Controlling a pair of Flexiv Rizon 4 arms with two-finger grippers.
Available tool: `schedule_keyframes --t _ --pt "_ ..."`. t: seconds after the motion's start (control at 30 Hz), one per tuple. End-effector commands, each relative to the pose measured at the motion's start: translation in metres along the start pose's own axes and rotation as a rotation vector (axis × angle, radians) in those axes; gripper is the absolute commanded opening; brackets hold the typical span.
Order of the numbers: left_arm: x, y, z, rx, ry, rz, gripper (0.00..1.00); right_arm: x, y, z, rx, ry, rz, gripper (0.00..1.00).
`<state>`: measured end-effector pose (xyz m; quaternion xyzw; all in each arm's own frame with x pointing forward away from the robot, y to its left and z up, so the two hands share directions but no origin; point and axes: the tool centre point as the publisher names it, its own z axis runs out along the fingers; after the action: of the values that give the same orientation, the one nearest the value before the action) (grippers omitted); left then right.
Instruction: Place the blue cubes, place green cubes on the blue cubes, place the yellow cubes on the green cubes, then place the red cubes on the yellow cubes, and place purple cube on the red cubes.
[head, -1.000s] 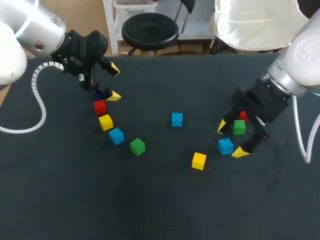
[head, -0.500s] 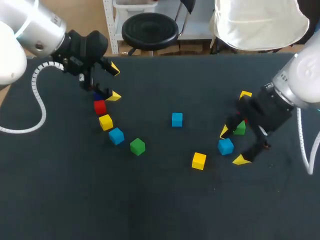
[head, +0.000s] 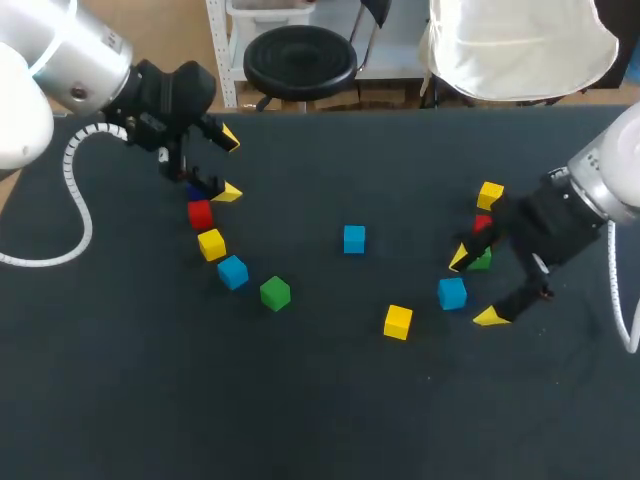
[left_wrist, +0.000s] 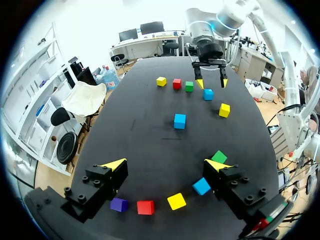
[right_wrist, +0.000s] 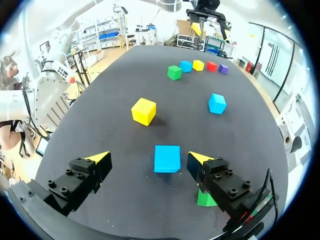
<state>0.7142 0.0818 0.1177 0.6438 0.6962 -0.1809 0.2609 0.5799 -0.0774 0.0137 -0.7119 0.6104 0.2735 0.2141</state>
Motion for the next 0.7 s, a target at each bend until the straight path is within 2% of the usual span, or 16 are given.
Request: schedule_keyframes --t 0.03,0.13,0.7 --pt "0.0 0.0 0.0 0.001 0.002 0.0 1.0 0.004 -0.007 0.003 -0.004 -0.016 0.012 1.0" --pt "0.0 0.0 0.0 0.001 0.002 0.0 1.0 0.008 -0.013 0.003 0.013 -0.046 0.044 1.0" --pt "0.0 0.0 0.0 0.001 0.002 0.0 1.0 0.007 -0.02 0.011 0.015 -0.064 0.088 1.0"
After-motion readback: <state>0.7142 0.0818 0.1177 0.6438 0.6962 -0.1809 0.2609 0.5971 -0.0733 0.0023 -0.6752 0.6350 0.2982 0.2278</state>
